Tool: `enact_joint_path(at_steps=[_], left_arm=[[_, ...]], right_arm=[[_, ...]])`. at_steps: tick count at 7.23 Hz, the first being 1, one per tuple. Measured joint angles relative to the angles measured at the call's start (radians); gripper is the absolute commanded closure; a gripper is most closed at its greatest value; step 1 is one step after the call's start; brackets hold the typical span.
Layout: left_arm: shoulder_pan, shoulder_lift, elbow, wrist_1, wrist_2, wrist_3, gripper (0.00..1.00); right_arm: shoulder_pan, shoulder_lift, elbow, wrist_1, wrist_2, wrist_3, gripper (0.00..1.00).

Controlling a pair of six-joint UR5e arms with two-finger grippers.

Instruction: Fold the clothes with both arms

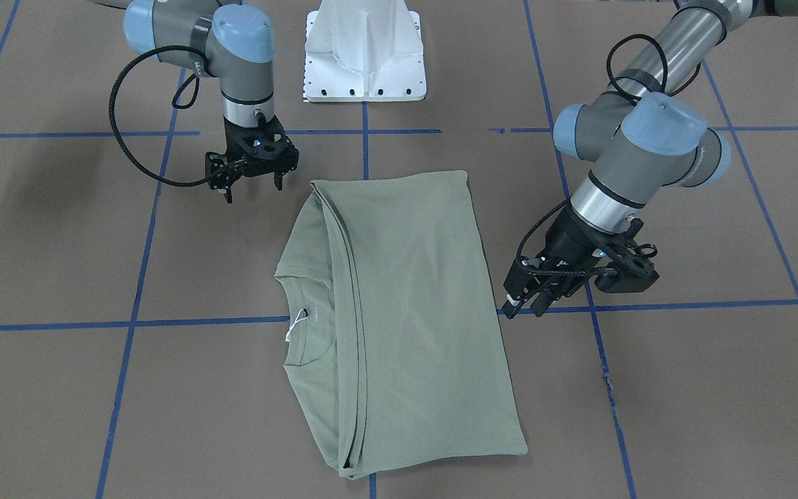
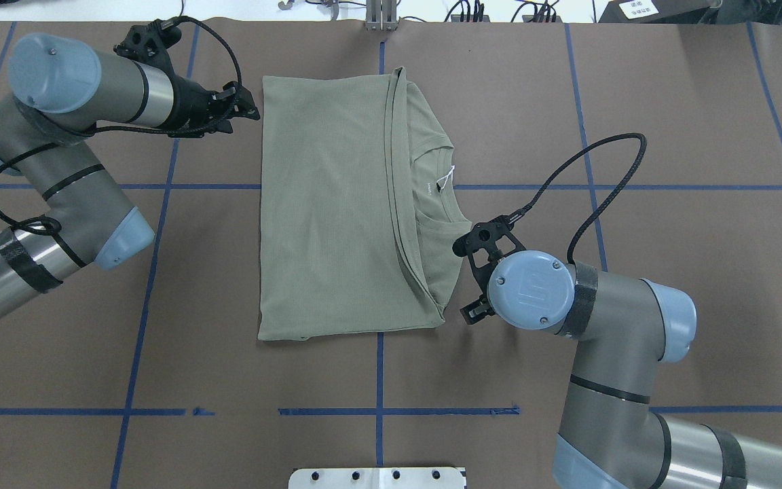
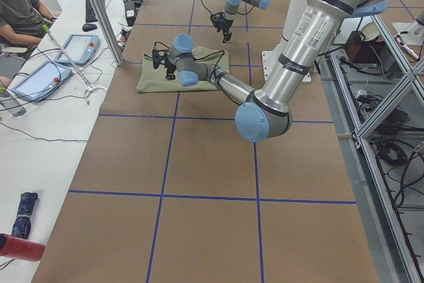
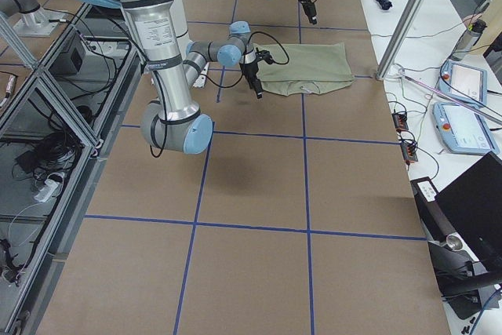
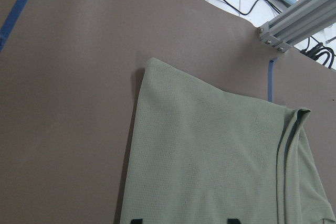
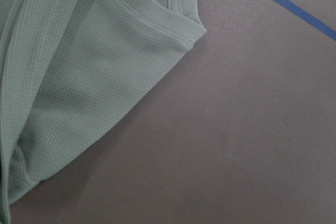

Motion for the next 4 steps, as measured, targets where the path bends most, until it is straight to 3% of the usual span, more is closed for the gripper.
enact_joint_path(at_steps=[4], left_arm=[[-0.001,0.077,-0.095,-0.001,-0.045,0.001,0.38]], right_arm=[[0.037,0.285,-0.261,0.010,0.001,0.046,0.00]])
